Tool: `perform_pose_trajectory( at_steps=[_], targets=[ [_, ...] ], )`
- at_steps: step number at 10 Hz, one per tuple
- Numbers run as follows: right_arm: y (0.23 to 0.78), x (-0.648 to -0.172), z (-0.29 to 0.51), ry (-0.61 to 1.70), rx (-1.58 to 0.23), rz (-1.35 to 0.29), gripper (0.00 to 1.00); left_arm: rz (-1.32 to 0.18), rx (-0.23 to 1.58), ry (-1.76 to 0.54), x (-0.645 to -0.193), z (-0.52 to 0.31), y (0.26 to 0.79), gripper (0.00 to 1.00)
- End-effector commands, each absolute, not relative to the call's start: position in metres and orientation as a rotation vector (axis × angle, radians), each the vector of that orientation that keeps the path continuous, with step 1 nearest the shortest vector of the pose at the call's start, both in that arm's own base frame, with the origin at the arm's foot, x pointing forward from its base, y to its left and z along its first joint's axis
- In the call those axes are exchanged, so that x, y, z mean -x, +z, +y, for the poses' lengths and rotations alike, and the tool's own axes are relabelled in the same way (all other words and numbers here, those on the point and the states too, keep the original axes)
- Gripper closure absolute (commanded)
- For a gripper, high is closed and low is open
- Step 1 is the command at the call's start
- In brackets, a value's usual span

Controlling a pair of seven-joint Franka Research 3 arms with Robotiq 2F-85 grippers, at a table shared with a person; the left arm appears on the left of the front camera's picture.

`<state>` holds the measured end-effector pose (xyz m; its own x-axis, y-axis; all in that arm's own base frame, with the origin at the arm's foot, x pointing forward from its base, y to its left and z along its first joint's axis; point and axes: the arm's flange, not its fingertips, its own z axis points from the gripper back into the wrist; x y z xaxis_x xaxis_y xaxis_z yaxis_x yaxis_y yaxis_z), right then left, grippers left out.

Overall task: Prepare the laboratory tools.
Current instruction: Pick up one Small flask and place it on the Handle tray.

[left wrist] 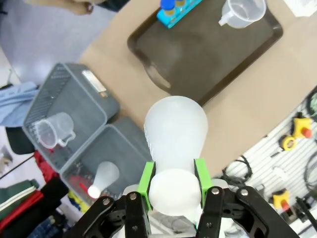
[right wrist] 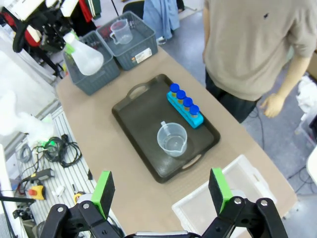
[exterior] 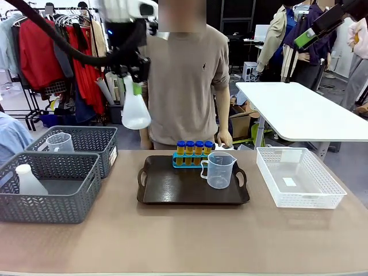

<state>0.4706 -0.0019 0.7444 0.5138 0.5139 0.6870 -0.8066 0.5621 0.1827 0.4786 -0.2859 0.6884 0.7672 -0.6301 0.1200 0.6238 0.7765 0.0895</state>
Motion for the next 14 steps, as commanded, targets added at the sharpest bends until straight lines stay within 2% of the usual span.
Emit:
perform_pose_trajectory(
  at_steps=[1,3,5,11,12,14],
  targets=[
    [0.746,-0.469,-0.001,0.838,-0.526,-0.626,0.0,-0.153,-0.077,-0.748,-0.5,-0.302,0.671,1.0],
    [0.746,-0.469,-0.001,0.838,-0.526,-0.626,0.0,-0.069,-0.062,-0.8,-0.513,-0.325,0.631,1.0],
    [0.746,-0.469,-0.001,0.838,-0.526,-0.626,0.0,-0.055,-0.054,-0.834,-0.519,-0.342,0.607,1.0],
    [0.746,-0.469,-0.001,0.838,-0.526,-0.626,0.0,-0.024,-0.045,-0.82,-0.52,-0.348,0.585,1.0],
    [0.746,-0.469,-0.001,0.838,-0.526,-0.626,0.0,0.002,0.002,-0.833,-0.524,-0.357,0.572,1.0],
    [0.746,-0.469,-0.001,0.838,-0.526,-0.626,0.0,-0.038,-0.001,-0.893,-0.532,-0.394,0.55,1.0]
  ],
)
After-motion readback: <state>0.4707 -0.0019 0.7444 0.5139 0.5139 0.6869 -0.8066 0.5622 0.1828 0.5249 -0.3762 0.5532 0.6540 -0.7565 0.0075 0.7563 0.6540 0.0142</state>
